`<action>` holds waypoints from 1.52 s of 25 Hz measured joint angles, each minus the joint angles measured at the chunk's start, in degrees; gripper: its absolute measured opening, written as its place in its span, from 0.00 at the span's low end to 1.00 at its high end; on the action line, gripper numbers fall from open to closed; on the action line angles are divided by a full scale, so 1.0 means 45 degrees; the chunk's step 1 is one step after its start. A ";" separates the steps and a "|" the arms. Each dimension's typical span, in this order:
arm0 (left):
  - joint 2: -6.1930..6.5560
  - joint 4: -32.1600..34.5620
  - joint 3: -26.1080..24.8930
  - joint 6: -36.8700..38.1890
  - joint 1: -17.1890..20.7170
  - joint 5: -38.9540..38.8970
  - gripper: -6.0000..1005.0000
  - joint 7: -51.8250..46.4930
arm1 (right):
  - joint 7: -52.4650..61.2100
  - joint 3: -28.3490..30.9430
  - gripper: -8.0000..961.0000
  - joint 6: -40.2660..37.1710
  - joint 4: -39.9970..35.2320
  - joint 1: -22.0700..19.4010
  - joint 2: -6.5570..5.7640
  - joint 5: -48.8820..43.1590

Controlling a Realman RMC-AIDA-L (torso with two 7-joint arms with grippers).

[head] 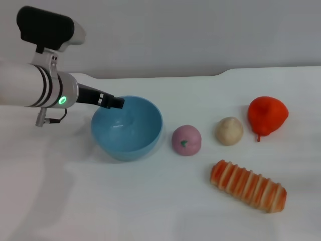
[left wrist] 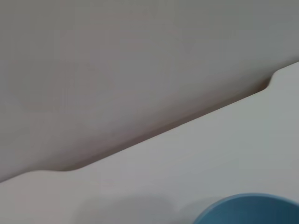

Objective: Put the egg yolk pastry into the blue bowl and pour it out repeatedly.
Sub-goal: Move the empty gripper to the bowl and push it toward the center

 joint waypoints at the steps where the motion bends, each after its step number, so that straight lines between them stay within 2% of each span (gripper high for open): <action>1: -0.0006 0.0281 -0.0002 0.0188 -0.0099 0.0004 0.80 0.0011 | 0.0000 -0.0005 0.64 -0.0002 0.0005 -0.0002 0.0000 -0.0010; 10: 0.0046 0.2099 -0.0031 0.0799 -0.0957 0.0001 0.80 0.0052 | 0.0000 -0.0040 0.64 -0.0013 -0.0013 0.0008 0.0000 -0.0040; 17: 0.0057 0.2442 -0.0185 0.0776 -0.1178 0.0709 0.80 0.0017 | 0.0000 -0.0043 0.64 -0.0012 -0.0007 0.0055 0.0000 -0.0020; 23: 0.0030 0.3450 -0.0786 0.0679 -0.1764 0.0977 0.80 0.0049 | 0.0002 -0.0042 0.64 -0.0013 0.0012 0.0081 0.0000 -0.0009; 31: -0.0001 0.3744 -0.0729 0.0246 -0.1898 0.0987 0.80 0.0079 | 0.0006 -0.0036 0.64 -0.0033 0.0022 0.0058 0.0000 0.0030; 38: -0.0026 0.4762 -0.0702 0.0297 -0.2265 0.0988 0.80 0.0076 | 0.0090 0.0058 0.64 -0.0033 0.0022 0.0124 0.0000 0.0039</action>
